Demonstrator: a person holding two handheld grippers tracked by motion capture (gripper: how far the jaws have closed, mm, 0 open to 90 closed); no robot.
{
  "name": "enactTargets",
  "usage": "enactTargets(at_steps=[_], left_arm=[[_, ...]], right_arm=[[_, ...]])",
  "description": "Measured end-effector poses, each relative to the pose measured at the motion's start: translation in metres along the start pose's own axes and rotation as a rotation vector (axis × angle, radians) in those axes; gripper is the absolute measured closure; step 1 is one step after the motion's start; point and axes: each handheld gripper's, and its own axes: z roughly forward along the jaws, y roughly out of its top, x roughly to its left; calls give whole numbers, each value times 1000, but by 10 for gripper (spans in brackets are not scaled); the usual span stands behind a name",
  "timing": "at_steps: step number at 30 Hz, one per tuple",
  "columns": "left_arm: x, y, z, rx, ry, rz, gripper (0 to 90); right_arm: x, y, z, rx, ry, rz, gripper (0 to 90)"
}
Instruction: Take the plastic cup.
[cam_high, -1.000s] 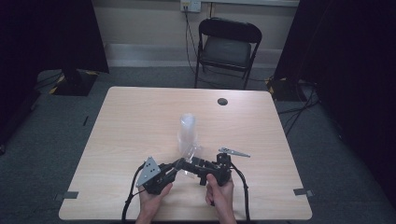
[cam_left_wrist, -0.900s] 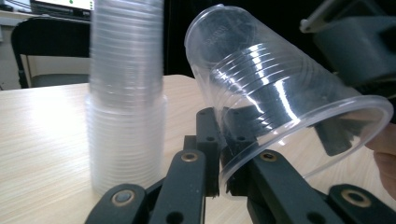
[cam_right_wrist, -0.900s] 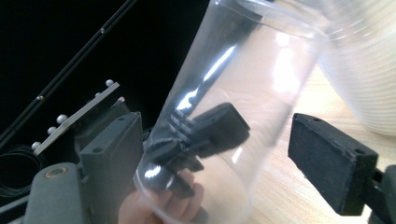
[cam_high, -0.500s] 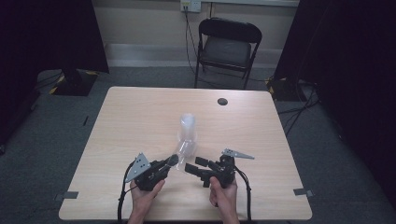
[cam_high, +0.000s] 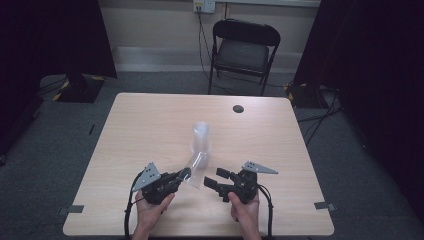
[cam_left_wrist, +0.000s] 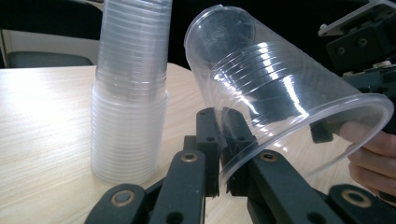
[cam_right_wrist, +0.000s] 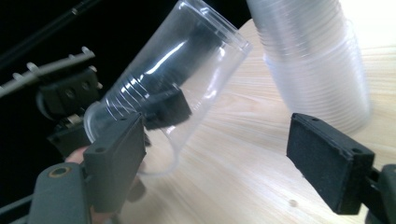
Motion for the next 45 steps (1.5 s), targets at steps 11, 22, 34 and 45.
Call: enactTargets(at_steps=[11, 22, 34, 45], left_arm=[[3, 2, -2, 63, -36, -43, 868], [4, 8, 0, 133, -53, -35, 870], [7, 11, 3, 195, -85, -47, 869], [11, 14, 12, 288, -112, -39, 870]], right_arm=[[-1, -5, -4, 20, -73, -98, 180], [3, -7, -6, 40, -146, -199, 168], [3, -6, -14, 51, -196, -283, 167], [6, -5, -17, 74, -226, -377, 159]])
